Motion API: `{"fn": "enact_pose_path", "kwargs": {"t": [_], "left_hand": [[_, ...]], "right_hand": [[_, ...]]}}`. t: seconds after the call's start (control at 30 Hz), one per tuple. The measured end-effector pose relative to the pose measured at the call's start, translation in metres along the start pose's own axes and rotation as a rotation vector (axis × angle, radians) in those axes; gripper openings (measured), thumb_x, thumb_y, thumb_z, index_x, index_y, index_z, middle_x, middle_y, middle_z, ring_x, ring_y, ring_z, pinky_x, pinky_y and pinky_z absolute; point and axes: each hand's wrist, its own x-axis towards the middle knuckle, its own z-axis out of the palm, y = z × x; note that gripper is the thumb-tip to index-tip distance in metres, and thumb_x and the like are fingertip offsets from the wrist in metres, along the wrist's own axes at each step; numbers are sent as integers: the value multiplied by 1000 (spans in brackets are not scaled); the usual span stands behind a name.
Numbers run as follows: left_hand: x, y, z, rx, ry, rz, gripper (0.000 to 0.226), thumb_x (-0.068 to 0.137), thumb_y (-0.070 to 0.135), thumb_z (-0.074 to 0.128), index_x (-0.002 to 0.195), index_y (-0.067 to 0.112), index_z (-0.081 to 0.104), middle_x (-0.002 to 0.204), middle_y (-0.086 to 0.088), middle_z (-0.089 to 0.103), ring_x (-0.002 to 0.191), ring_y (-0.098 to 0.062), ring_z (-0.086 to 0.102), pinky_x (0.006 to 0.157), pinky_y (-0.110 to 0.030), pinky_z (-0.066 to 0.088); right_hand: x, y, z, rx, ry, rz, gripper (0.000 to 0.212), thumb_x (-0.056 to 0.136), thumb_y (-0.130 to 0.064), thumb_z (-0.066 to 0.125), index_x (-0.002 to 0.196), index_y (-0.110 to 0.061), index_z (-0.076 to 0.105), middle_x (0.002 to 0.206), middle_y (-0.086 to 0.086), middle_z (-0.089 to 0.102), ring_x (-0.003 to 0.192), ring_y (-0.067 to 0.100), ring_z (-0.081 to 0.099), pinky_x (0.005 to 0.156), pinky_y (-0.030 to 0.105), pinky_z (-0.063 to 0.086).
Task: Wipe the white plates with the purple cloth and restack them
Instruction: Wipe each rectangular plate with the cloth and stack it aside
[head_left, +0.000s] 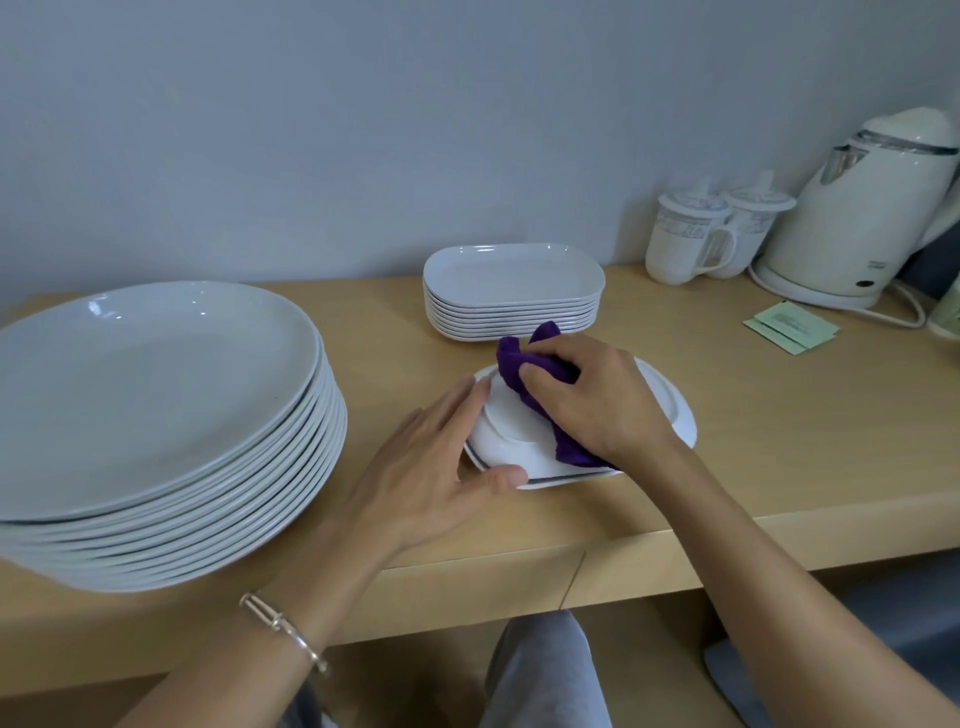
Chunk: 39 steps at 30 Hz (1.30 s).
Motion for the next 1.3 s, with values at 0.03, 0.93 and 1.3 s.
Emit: {"fn": "enact_pose_path", "kwargs": {"t": [0.03, 0.93, 1.3], "left_hand": [[1, -1, 2, -7, 18, 1, 103, 70, 80, 31, 157, 31, 9, 162, 19, 11, 142, 4, 14, 115, -23, 21], [-3, -7, 13, 162, 145, 238, 63, 92, 55, 40, 142, 19, 52, 151, 1, 44, 144, -18, 33, 104, -27, 32], [-3, -8, 13, 183, 66, 207, 72, 89, 66, 25, 149, 30, 41, 161, 13, 25, 148, -3, 12, 104, -25, 31]], "right_hand": [[0, 1, 3, -58, -13, -38, 18, 87, -29, 57, 98, -27, 71, 82, -15, 62, 86, 10, 55, 71, 24, 41], [-20, 5, 38, -326, 272, -92, 38, 83, -35, 42, 101, -13, 68, 97, 8, 67, 91, 30, 58, 77, 42, 50], [14, 46, -1, -351, 271, 108, 31, 89, -30, 51, 112, -14, 64, 112, 11, 62, 103, 35, 49, 89, 43, 41]]}}
